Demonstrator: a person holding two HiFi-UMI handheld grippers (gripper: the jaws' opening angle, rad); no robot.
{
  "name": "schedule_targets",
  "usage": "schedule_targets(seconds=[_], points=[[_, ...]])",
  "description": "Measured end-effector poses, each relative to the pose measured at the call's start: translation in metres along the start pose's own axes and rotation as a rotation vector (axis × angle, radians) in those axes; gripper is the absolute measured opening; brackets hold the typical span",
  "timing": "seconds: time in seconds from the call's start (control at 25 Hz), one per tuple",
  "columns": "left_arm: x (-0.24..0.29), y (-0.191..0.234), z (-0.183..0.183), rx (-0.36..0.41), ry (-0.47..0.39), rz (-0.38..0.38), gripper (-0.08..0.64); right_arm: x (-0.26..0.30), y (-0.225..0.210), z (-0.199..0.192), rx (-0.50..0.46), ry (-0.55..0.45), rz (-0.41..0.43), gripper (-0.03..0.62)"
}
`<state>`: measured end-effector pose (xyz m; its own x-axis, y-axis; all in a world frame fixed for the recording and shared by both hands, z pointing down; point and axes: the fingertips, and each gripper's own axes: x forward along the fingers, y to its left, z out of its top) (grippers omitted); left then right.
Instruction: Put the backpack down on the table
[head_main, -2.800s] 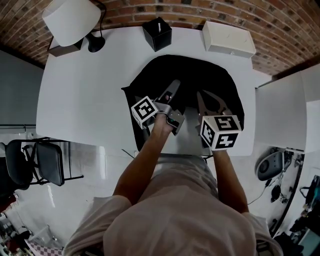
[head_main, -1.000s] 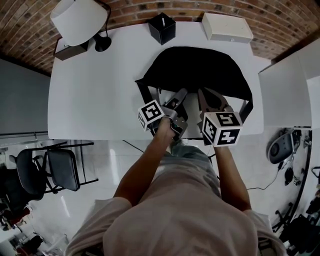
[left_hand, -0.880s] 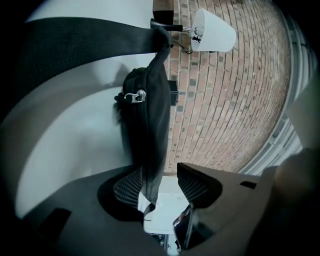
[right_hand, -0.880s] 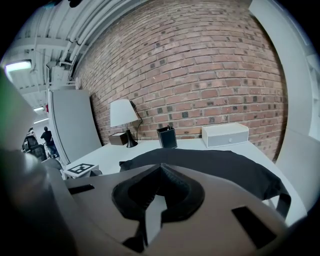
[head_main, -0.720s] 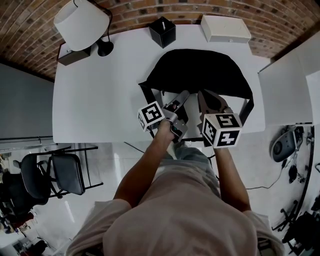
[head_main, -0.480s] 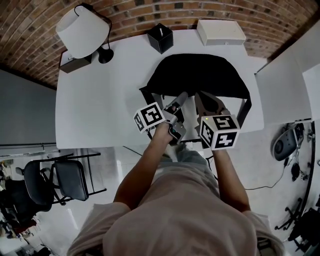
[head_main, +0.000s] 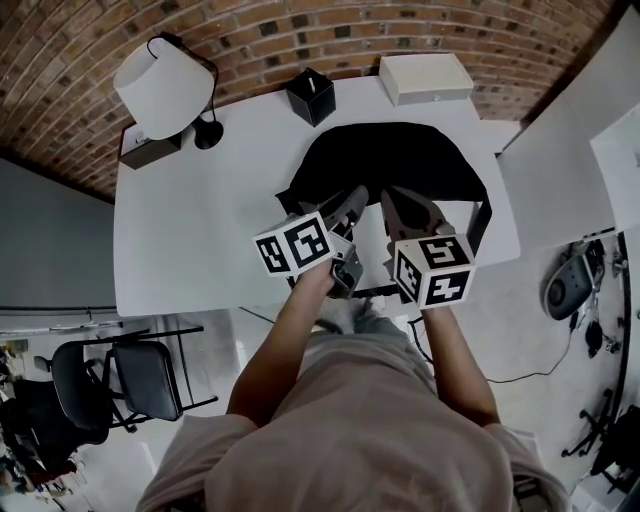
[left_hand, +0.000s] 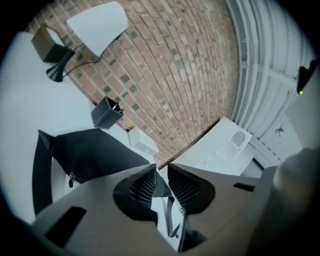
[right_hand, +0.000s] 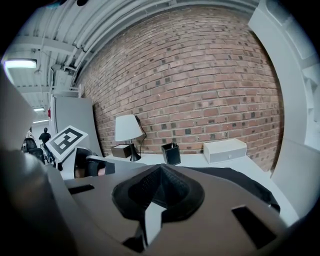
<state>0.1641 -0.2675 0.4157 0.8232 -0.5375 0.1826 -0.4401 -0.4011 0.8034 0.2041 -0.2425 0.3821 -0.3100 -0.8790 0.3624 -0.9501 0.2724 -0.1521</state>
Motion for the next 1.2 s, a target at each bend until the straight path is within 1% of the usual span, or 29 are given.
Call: schedule_targets(seconds=[0.12, 0.24, 0.36, 0.44, 0.48, 0.6, 0.76, 1.2], points=[[-0.003, -0.014, 0.007, 0.137, 0.002, 0.02, 0.07, -0.003, 0.002, 0.006, 0.0, -0.012, -0.003, 0.002], [-0.005, -0.024, 0.014, 0.283, -0.004, 0.06, 0.056, -0.005, 0.003, 0.01, -0.001, -0.022, -0.007, 0.002], [-0.005, -0.031, 0.014, 0.428, 0.02, 0.106, 0.041, -0.007, 0.003, 0.014, -0.005, -0.031, -0.012, 0.002], [-0.005, -0.033, 0.012, 0.503, 0.037, 0.133, 0.036, -0.008, 0.004, 0.015, -0.009, -0.034, -0.014, 0.002], [-0.005, -0.033, 0.012, 0.527, 0.042, 0.145, 0.035, -0.008, 0.005, 0.016, -0.011, -0.035, -0.015, 0.002], [-0.006, -0.03, 0.012, 0.562, 0.051, 0.173, 0.026, -0.008, 0.007, 0.016, -0.021, -0.035, -0.014, 0.002], [-0.007, -0.028, 0.011, 0.584, 0.056, 0.184, 0.011, -0.008, 0.007, 0.014, -0.023, -0.034, -0.023, 0.002], [-0.009, -0.027, 0.011, 0.569, 0.058, 0.168, 0.009, -0.006, 0.008, 0.013, -0.02, -0.027, -0.033, 0.002]])
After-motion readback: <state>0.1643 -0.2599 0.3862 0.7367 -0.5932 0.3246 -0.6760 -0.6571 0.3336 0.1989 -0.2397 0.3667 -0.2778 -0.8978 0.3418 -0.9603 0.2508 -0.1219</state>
